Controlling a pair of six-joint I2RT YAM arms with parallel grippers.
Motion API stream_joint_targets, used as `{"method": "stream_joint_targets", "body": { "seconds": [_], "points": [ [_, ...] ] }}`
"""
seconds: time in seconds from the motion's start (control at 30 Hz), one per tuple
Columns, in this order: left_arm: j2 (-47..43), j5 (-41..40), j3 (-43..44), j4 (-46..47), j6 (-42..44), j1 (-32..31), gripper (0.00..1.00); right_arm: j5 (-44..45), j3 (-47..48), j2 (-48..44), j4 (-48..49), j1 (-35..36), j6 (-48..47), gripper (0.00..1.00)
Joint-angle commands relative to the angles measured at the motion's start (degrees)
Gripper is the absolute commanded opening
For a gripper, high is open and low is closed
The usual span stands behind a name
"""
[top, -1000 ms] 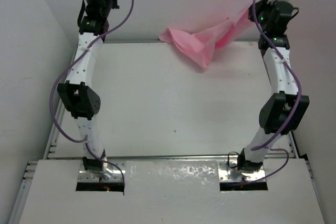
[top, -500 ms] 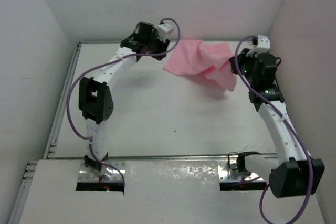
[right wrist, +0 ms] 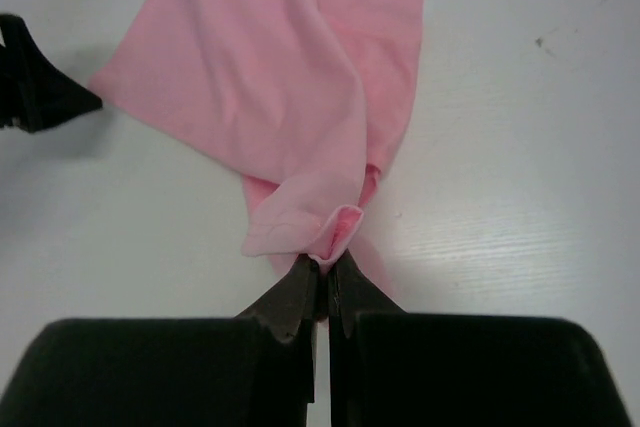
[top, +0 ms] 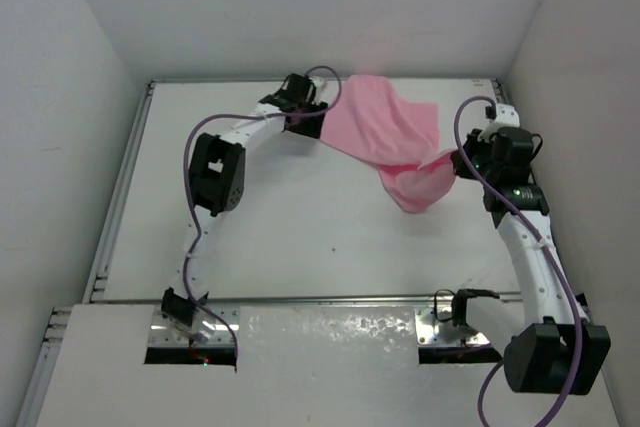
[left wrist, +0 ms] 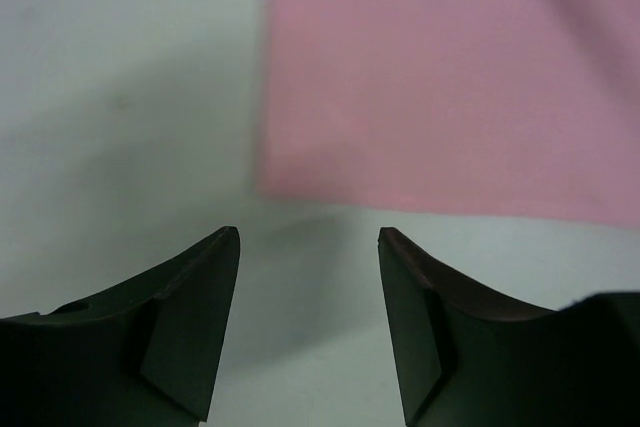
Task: Fold and stack the t-shirts
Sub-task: Flatten out the tshirt
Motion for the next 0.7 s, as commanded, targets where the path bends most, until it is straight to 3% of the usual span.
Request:
{"method": "stream_joint_targets", "body": {
  "seconds": [0.0,0.07,0.3,0.53,0.67],
  "points": [
    [-5.5,-6.1,-0.6,7.6,-14.6,3.2,0.57,-3.3,-1.3,-2.3,0.5,0.0,0.4,0.00],
    [-3.7,-7.7,0.3,7.5,-16.9,3.0,0.65,-4.2,-3.3,-2.9,1.4,0.1,1.2,0.00],
    [1.9,-6.5,0.9,8.3,-19.1,3.0,0.69,-6.3,-6.0,-3.6,2.3,0.1,2.9,0.00],
    [3.5,-4.3,3.0,7.6,-18.1,1.9,0.68,-5.9,-6.2,-3.6,1.6,0.1,2.5,0.00],
    [4.6,-4.3,2.6,5.9,-19.0,1.3,0.59,-4.9,-6.0,-3.8,1.4,0.0,1.8,0.00]
  ]
}}
